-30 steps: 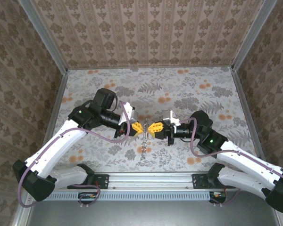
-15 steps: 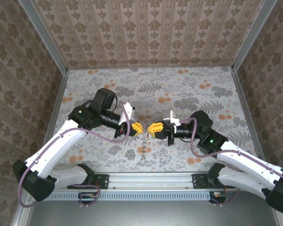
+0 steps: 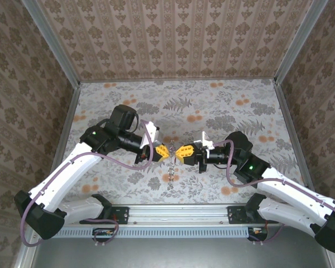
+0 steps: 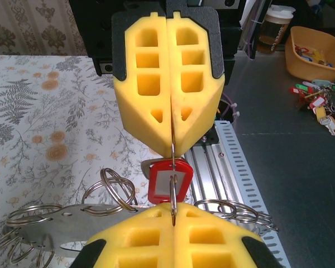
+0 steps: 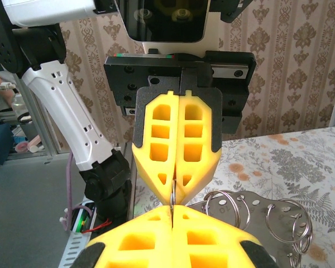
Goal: Put the keys on the keyring
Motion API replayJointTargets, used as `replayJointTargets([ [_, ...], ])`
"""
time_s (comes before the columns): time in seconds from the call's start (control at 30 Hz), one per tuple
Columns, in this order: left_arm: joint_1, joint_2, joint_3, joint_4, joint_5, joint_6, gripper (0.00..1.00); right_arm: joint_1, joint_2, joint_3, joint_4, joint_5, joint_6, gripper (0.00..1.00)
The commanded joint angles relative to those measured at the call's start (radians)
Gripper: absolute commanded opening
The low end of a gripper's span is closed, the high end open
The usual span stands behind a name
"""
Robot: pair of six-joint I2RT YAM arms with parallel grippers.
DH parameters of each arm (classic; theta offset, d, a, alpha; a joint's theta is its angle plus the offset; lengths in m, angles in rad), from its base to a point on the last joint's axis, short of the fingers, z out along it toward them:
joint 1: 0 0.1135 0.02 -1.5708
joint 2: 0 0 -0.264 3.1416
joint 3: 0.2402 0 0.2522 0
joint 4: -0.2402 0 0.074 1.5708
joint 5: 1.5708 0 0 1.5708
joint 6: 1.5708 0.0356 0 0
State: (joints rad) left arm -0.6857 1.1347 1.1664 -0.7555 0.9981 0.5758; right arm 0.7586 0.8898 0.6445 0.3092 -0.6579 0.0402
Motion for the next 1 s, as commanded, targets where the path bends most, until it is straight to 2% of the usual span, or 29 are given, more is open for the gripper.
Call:
replayJointTargets([
  [0.0,-0.001,-0.023,0.012,0.007,0.028,-0.010,0.00,0.007,0.004,0.017,0.018,0.002,0.001,0.00],
  [0.97,-0.002,-0.019,0.011,0.009,0.015,-0.012,0.00,0.010,-0.010,0.029,0.017,-0.006,0.001,0.00],
])
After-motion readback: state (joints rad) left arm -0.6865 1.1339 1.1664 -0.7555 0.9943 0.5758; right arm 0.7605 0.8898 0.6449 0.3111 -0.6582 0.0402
